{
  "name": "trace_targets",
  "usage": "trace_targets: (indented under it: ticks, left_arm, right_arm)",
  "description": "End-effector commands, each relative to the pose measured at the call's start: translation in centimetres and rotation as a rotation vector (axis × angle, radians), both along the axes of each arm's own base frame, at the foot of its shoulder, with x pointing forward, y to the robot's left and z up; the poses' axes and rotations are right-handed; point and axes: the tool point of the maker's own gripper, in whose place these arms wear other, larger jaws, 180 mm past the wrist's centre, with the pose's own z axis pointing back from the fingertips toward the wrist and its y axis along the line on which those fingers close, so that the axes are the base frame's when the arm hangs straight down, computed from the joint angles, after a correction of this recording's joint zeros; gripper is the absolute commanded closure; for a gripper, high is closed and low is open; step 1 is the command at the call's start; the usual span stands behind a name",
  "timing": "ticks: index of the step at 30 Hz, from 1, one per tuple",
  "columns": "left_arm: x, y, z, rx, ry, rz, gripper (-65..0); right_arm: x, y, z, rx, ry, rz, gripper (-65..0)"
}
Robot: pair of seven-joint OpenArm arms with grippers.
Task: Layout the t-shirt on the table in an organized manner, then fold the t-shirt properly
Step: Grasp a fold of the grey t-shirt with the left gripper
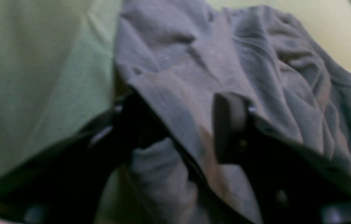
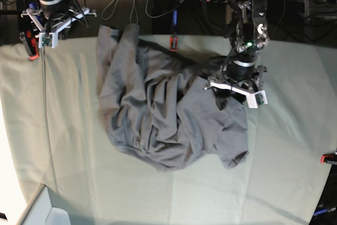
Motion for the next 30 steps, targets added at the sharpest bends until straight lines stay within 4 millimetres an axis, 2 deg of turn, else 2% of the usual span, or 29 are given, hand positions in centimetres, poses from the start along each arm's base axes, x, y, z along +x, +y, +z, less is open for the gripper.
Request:
trace_targets:
  ticks: [1, 5, 6, 7, 15, 18, 24, 30]
  left_arm:
    - [0.9, 0.0, 1.4, -0.001, -0.055, 0.007, -26.6]
    - [1.0, 0.0, 1.7, -0.002, -0.063, 0.008, -5.8]
    - [1.0, 0.1, 1.7, -0.001, -0.062, 0.011, -1.5]
    - [1.0, 0.1, 1.7, -0.001, -0.061, 0.012, 0.0]
    - [0.7, 0.4, 1.4, 0.003, -0.051, 0.017, -1.9]
    - [-0.2, 0.4, 0.8, 0.004, -0.031, 0.017, -6.8]
    - [-0.5, 0.7, 3.1, 0.013, -0.084, 0.021, -23.2]
    - [0.3, 0.7, 3.7, 0.013, -0.104, 0.021, -23.4]
  right_arm:
    - [0.3, -0.1, 0.7, -0.010, -0.026, 0.010, 0.0]
    - [0.3, -0.1, 0.7, -0.010, -0.026, 0.010, 0.0]
    - [0.3, -0.1, 0.7, -0.010, -0.026, 0.010, 0.0]
    - [0.3, -0.1, 0.7, -0.010, -0.026, 0.010, 0.0]
    - [0.3, -0.2, 0.7, -0.011, -0.026, 0.011, 0.0]
    - [0.3, -0.2, 0.7, -0.011, -0.026, 0.011, 0.0]
    - [0.3, -0.2, 0.7, -0.011, -0.026, 0.011, 0.0]
    - [0.9, -0.2, 0.9, -0.011, -0.040, 0.011, 0.0]
